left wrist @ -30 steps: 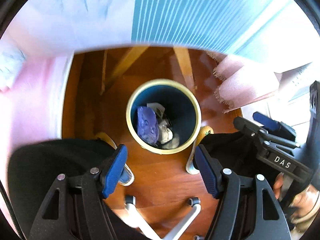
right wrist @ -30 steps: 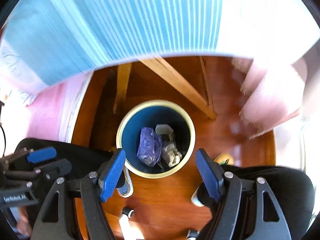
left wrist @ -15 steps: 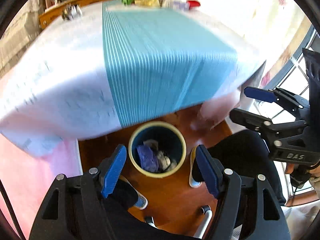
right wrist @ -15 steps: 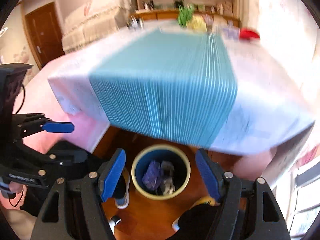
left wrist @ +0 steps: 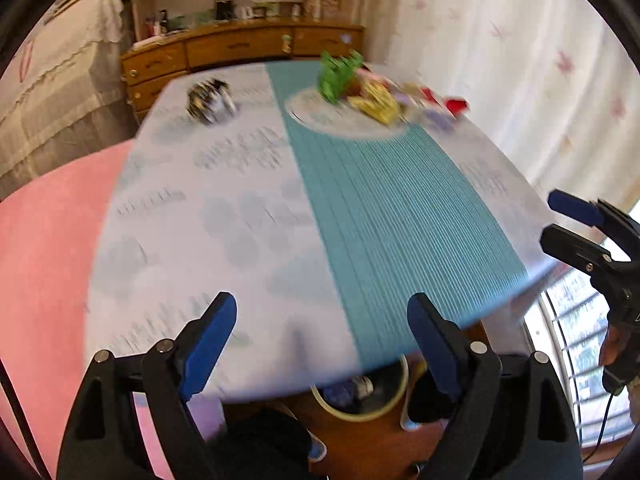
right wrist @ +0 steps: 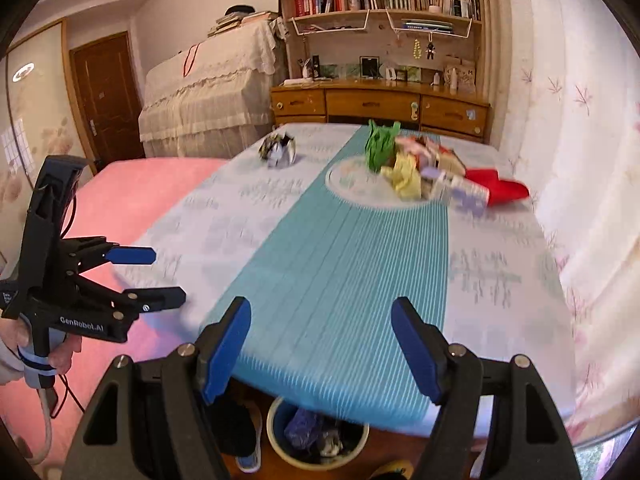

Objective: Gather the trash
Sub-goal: 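Raise both tools from the bin back toward the table, then grasp the crumpled gold-black wrapper with the left gripper while the right gripper grasps the green paper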

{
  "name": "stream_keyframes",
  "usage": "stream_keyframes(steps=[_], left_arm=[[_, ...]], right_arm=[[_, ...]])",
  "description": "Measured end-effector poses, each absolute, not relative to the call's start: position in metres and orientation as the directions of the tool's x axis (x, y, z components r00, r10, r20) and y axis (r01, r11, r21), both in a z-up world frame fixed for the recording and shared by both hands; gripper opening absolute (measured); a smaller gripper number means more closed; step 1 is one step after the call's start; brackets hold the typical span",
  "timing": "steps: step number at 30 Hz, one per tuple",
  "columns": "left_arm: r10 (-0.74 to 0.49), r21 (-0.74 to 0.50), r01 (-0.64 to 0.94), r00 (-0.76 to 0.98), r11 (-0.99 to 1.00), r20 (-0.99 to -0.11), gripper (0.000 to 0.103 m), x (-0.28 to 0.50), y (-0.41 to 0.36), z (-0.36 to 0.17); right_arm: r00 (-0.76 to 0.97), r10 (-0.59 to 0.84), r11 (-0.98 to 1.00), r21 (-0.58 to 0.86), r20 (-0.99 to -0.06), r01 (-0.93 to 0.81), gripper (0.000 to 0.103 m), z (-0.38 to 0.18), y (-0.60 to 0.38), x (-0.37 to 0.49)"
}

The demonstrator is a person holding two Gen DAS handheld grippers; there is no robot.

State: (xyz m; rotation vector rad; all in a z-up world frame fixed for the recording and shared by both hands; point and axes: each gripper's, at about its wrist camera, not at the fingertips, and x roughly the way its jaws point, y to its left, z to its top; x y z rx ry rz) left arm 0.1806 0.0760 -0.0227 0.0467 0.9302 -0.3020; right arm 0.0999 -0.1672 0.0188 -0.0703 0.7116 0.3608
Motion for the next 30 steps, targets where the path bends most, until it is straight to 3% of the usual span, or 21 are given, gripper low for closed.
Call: stream_keyframes(steps=[13, 22, 30], left_arm=[[-0.153, -0.075, 0.156, 0.582, 0.985, -0.798, 0.088, 0.345, 0.121, 0.020], [-0.144, -0.116, 0.086, 0.560, 0.990, -0.816, 0.089, 0.451, 0.133, 0.012], [-0.158, -0.177, 0.012, 0.514, 0.984, -0.843, 0.089, 0.518, 0.135, -0.020]], right_arm=[[0.669, 0.312, 0.950, 0.210, -0.675, -0.231, 0.073, 0.045, -0.170, 0.286], [0.625, 0.312, 0.948, 0.275, -0.716, -0.158, 0.073, 0.024, -0.151, 0.408], [0.607, 0.265, 0.961, 0.256, -0.750, -0.103, 0.073, -0.002, -0.142, 0.456]])
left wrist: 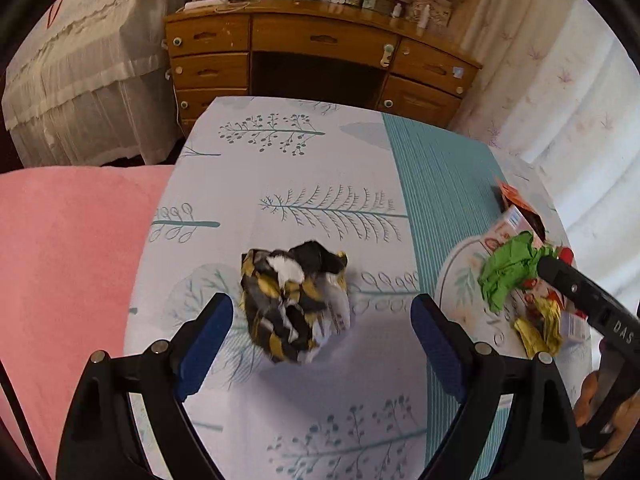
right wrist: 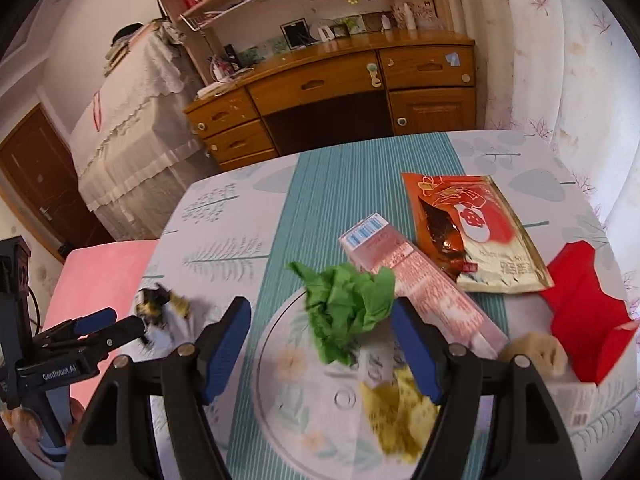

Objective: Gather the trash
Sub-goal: 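Grasp the crumpled gold-black wrapper with the left gripper while the right gripper grasps the green paper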

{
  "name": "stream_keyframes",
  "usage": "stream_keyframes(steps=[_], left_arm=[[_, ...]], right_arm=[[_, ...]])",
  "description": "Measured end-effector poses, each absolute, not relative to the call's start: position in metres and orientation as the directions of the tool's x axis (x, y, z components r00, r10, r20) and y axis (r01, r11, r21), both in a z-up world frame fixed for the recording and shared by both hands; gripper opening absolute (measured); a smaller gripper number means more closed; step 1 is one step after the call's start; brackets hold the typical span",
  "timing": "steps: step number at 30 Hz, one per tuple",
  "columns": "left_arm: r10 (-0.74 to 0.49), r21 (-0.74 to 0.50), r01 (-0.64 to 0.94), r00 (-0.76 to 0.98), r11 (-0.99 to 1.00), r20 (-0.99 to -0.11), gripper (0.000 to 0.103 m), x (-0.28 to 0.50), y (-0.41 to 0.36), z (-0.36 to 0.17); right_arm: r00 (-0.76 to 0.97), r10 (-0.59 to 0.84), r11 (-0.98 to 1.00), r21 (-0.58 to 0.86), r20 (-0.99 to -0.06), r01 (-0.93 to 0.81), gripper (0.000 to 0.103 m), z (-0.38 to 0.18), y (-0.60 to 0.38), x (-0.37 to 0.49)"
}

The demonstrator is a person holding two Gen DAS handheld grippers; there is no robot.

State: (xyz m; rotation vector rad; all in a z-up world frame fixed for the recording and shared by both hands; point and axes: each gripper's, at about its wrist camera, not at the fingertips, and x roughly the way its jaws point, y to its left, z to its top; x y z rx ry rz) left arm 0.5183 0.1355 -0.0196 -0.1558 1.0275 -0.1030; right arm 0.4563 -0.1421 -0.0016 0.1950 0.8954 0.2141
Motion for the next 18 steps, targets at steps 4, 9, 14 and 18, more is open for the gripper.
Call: stream_keyframes(steps=[4, 9, 14, 18], left_arm=[[-0.157, -0.175, 0.011, 0.503, 0.985, -0.850, 0.089, 0.535, 0.130, -0.035], [-0.114, -0.138, -0.014, 0.488, 0.990, -0.865, 0.089, 0.551, 0.126, -0.054], [-0.124, -0.156, -0.028, 0.480, 0.987, -0.868, 0.075, 0.559, 0.130, -0.063], [-0.142, -0.177, -0.022, 0.505, 0.984, -0.852, 0.058, 0.556, 0.135, -0.061]], right_arm=[[0.611, 0.245, 0.968, 0.222, -0.753, -0.115, 0.073, -0.012, -0.135, 0.463], [0.620, 0.189, 0.982, 0.152, -0.762, -0.114, 0.072, -0.020, -0.127, 0.469], [0.621, 0.172, 0.985, 0.119, -0.764, -0.125, 0.038, -0.027, -0.121, 0.475], [0.627, 0.203, 0.979, 0.133, -0.752, -0.156, 0.024, -0.027, -0.120, 0.471]])
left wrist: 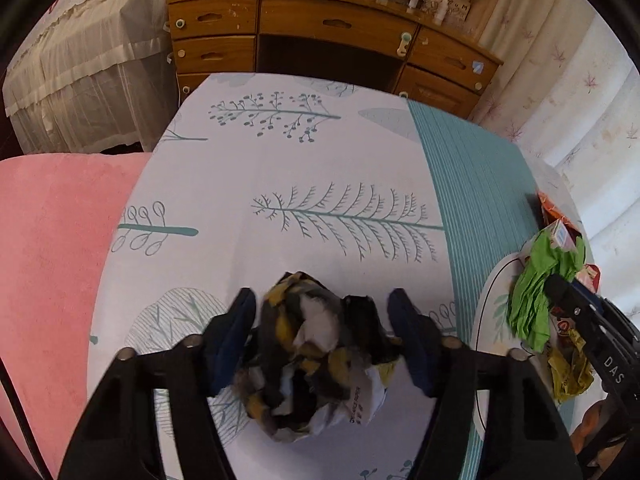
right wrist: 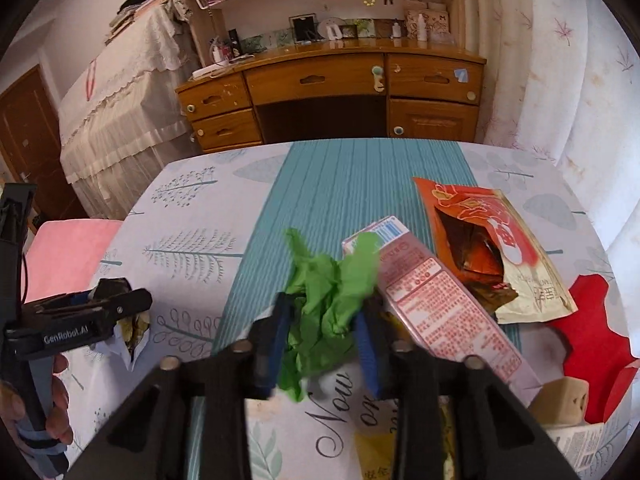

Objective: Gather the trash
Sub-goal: 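Grasp the crumpled gold-black wrapper with the left gripper while the right gripper grasps the green paper, then carry the wrapper with the left gripper while the right gripper carries the green paper over the bin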

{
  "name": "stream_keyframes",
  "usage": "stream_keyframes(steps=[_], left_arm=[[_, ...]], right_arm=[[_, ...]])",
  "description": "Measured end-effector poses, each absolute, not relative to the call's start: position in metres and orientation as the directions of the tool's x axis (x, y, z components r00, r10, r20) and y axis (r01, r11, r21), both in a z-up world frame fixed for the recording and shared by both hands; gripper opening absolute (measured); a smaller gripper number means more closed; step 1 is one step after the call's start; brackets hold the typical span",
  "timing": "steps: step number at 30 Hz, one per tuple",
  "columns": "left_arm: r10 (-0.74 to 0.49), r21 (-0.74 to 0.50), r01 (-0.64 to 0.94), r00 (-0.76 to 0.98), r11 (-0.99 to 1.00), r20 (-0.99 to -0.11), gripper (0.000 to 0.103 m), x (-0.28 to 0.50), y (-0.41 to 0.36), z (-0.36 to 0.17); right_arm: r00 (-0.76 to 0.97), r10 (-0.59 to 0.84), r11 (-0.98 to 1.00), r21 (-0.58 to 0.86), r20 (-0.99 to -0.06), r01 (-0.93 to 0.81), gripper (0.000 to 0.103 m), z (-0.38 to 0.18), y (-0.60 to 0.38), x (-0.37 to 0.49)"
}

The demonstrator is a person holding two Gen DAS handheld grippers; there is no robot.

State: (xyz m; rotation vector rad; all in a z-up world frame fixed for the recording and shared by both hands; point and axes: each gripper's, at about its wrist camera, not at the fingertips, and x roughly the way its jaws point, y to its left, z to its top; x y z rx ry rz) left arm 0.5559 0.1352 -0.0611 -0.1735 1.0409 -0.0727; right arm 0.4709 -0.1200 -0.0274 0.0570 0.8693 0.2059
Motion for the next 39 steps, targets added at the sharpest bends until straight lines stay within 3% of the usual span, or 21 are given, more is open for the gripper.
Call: stream_keyframes(steps=[1, 4, 13, 23, 39], left_arm=[[-0.141, -0.177, -0.021, 0.512, 0.984, -0.847, 0.050, 0.554, 0.136, -0.059], [-0.145, -0.179, -0.017, 0.512, 0.984, -0.847, 0.045, 0.546, 0.140, -0.053], [-0.171, -0.166, 0.057, 0.533, 0.984, -0.829, 0.044, 0.487, 0.128, -0.012], [-0.234, -0.161, 0.176, 0.571, 0.971, -0.787, 0.044, 0.355, 0.100, 0.048], [-0.299, -0.191, 0.236, 0.626, 0.953, -0.721, 0.044, 0.174, 0.077, 0.072]], right_arm=[[0.635, 0.206, 0.978, 0.132, -0.744, -0.163, 0.024, -0.026, -0.120, 0.468], [0.643, 0.231, 0.972, 0.144, -0.730, -0.186, 0.023, -0.018, -0.119, 0.459], [0.659, 0.314, 0.948, 0.193, -0.684, -0.251, 0.022, 0.029, -0.121, 0.402], [0.659, 0.411, 0.910, 0.239, -0.630, -0.340, 0.022, 0.077, -0.134, 0.284], [0.638, 0.501, 0.857, 0.235, -0.585, -0.458, 0.022, 0.100, -0.148, 0.113]])
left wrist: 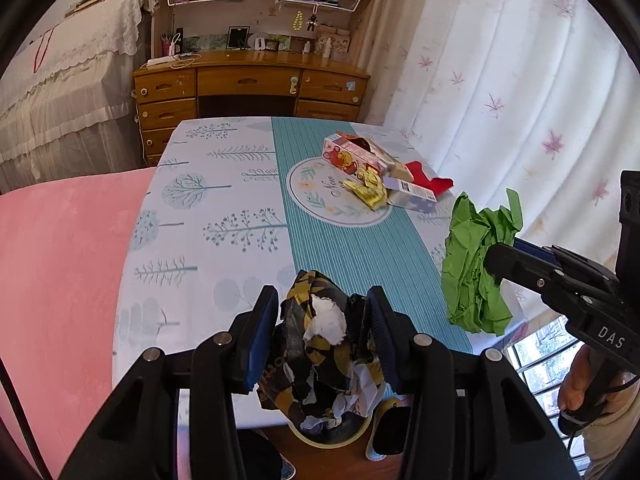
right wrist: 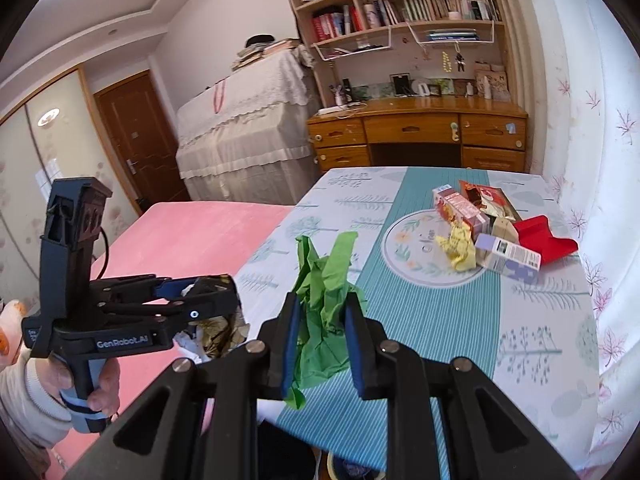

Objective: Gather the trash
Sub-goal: 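Carry the wrapper with the left gripper while the right gripper carries the green paper over the bin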

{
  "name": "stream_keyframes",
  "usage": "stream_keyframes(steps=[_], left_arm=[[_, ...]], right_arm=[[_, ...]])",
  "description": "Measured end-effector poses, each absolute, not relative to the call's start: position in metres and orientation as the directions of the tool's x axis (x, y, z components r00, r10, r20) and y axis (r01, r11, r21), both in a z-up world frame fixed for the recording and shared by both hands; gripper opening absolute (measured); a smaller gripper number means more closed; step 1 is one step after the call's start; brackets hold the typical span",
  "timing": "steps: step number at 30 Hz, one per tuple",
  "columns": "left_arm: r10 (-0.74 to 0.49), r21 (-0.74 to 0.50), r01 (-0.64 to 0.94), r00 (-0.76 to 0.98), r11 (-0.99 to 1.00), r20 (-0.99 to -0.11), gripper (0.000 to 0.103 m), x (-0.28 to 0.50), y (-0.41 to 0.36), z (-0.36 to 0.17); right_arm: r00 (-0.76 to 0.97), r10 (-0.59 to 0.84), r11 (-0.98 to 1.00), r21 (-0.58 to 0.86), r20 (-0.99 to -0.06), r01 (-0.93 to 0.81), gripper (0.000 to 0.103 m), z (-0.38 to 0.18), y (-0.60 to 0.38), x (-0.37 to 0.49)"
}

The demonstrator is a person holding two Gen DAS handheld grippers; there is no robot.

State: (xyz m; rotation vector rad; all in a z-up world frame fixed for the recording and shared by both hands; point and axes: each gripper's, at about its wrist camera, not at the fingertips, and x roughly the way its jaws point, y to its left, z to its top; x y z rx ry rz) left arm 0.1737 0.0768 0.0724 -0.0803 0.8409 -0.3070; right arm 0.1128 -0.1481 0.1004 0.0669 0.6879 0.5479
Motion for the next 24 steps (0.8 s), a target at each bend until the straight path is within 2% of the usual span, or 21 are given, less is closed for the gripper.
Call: stream_keyframes(steps=[11, 19, 24], left_arm=[[-0.307, -0.178, 0.270, 0.581, 0.946, -0.754, 0.044, 0.093, 0.056, 0.029], [-0.342, -0.214, 0.305, 0.470, 0.928, -0.814, 0.044, 0.059, 0.037, -0.035], [-0.319, -0.203, 0.313, 0.384, 0.928, -0.866, 0.044, 0.047, 0.024, -0.086]], right_arm=[[0.565, 0.493, 0.852, 0.234, -0.661, -0.469, 0.022, 0.051, -0.166, 0.038], [0.486, 0.472, 0.858, 0.257, -0.736, -0.445, 0.022, -0.011, -0.172, 0.004], [0.424, 0.458, 0.869, 0.293, -0.781, -0.399, 0.022, -0.059, -0.177, 0.001]])
